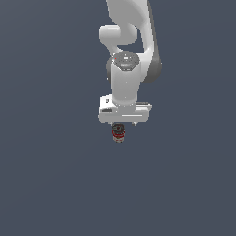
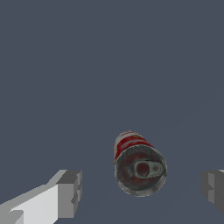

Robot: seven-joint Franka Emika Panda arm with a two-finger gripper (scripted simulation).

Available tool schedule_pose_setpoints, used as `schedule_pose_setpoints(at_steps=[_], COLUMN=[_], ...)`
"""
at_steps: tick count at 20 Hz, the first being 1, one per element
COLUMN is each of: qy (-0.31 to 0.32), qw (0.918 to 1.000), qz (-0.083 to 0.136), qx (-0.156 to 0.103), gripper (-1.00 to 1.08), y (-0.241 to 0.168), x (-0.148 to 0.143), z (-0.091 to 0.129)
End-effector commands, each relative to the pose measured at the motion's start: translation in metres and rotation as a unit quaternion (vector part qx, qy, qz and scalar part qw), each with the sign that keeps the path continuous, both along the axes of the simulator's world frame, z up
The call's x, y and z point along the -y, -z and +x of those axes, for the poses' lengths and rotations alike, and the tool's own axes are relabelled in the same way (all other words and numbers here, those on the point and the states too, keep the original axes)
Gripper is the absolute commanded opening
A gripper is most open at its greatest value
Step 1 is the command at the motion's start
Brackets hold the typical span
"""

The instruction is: Pick up the object and move it to a goal position.

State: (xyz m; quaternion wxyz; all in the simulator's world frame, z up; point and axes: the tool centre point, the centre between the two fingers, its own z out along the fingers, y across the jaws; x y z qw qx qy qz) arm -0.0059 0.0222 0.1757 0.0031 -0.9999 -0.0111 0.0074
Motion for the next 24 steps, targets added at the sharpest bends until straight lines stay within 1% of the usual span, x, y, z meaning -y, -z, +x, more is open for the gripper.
schedule_pose_setpoints(at_steps=[1, 11, 17, 24], qy=[0.0, -0.014, -0.012, -0.005], qw=[1.0, 0.9998, 0.9999, 1.0], qz=[0.0, 0.008, 0.007, 0.002], qx=[0.0, -0.012, -0.01, -0.002], gripper=[1.0, 1.0, 1.0, 1.0], y=[0.0, -0.002, 0.002, 0.023], x=[0.0, -0.003, -0.002, 0.007], z=[0.0, -0.004, -0.006, -0.015])
